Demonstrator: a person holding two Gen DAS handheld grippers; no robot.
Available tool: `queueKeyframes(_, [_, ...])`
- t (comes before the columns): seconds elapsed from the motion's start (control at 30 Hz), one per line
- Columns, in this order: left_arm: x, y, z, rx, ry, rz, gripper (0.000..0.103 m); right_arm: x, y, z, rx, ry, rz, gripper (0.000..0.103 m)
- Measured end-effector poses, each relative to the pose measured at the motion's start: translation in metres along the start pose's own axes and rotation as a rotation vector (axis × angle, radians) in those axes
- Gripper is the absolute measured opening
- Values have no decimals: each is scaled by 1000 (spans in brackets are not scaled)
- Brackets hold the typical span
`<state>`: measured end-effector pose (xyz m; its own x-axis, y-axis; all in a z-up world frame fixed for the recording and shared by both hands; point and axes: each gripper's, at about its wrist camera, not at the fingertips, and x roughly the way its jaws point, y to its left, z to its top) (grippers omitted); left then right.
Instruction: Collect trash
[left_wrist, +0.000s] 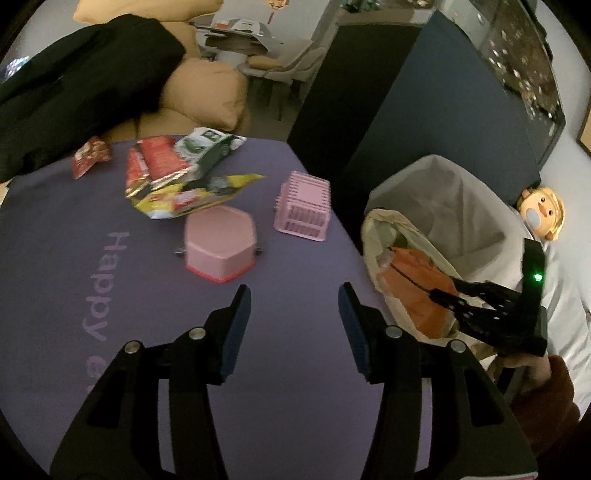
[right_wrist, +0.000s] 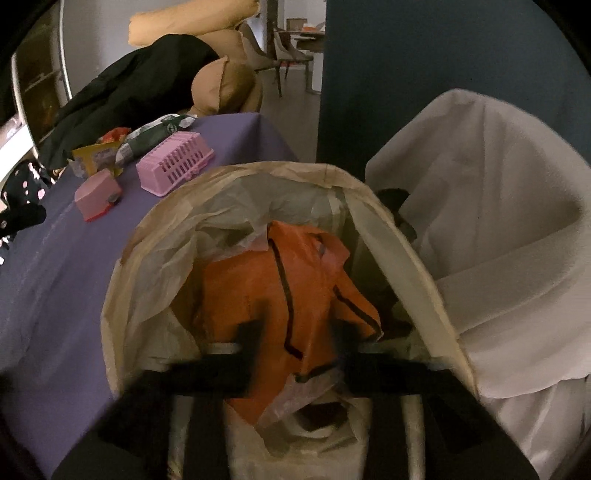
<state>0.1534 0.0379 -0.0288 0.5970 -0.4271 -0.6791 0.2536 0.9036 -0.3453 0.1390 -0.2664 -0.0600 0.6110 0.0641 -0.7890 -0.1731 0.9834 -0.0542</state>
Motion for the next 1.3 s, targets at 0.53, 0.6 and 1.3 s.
queueKeyframes(0.53, [-32,199,48,-269,-191,184,54,-50,39,75,32,-251,79,56])
queueKeyframes(0.6, [-17,219,68,-306,-169,173,56,-38,47,91,23,-244,76,56])
queueKeyframes(1.3, [93,252,143,-250,-13,222,22,69,104,173,38,-82,55,56])
